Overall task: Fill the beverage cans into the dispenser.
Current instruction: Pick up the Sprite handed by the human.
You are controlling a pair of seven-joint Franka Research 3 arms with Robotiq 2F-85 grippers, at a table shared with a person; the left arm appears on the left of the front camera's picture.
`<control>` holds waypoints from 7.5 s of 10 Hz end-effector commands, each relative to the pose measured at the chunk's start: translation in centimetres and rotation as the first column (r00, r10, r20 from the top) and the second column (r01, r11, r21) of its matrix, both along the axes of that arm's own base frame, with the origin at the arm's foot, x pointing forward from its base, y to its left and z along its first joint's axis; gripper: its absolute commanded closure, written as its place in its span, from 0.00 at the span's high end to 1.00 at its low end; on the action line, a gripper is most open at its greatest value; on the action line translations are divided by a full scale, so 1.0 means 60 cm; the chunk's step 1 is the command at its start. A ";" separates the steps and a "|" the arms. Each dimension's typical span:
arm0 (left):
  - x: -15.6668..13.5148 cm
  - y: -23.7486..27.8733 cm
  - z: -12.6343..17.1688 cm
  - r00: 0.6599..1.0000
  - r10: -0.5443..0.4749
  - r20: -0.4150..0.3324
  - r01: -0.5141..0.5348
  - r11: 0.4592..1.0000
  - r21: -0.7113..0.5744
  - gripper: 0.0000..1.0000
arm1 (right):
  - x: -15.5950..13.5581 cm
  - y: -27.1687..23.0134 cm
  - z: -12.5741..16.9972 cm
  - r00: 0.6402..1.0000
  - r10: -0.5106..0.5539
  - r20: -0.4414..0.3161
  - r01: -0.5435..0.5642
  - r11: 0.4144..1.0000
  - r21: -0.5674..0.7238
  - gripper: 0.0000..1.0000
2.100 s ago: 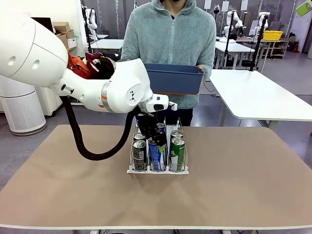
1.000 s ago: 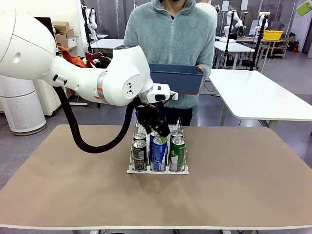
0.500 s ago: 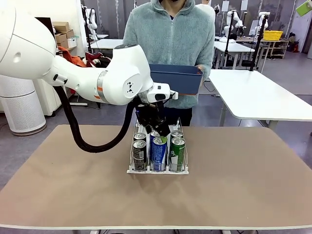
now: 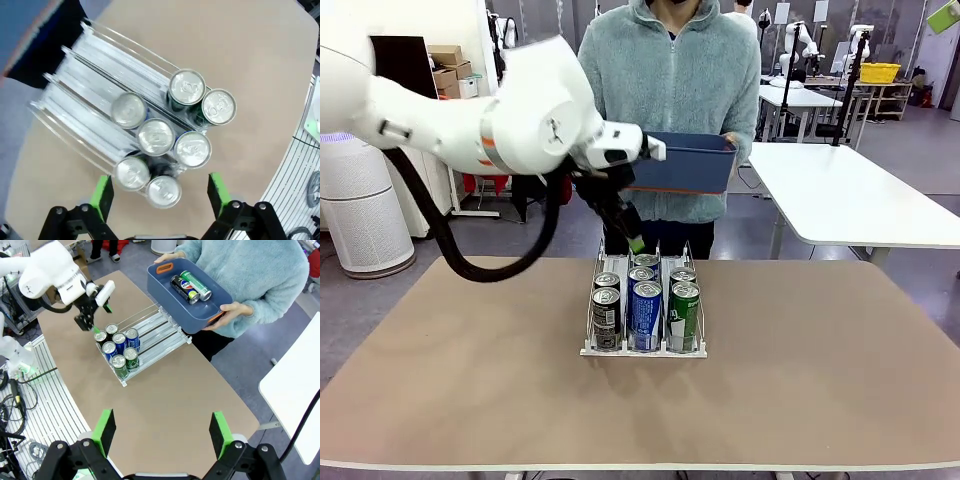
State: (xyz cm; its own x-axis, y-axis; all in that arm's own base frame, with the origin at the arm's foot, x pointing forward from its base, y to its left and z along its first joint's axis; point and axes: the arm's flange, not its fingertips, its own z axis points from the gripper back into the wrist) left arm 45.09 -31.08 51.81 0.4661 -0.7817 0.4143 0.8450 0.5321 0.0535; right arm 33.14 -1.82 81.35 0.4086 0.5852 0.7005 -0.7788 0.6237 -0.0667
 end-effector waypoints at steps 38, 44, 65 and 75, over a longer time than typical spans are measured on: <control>-0.124 0.255 0.431 0.935 -0.133 0.330 0.212 0.953 -0.216 1.00 | -0.002 0.000 -0.001 1.000 0.003 -0.007 -0.003 1.000 0.003 1.00; -0.134 0.246 0.428 0.942 -0.126 0.310 0.193 0.962 -0.195 1.00 | -0.002 0.000 -0.001 1.000 0.003 -0.007 -0.003 1.000 0.003 1.00; -0.134 0.246 0.428 0.942 -0.126 0.310 0.193 0.962 -0.195 1.00 | -0.002 0.000 -0.001 1.000 0.003 -0.007 -0.003 1.000 0.003 1.00; -0.134 0.246 0.428 0.942 -0.126 0.310 0.193 0.962 -0.195 1.00 | 0.000 0.000 0.000 1.000 -0.001 0.000 0.001 1.000 0.000 1.00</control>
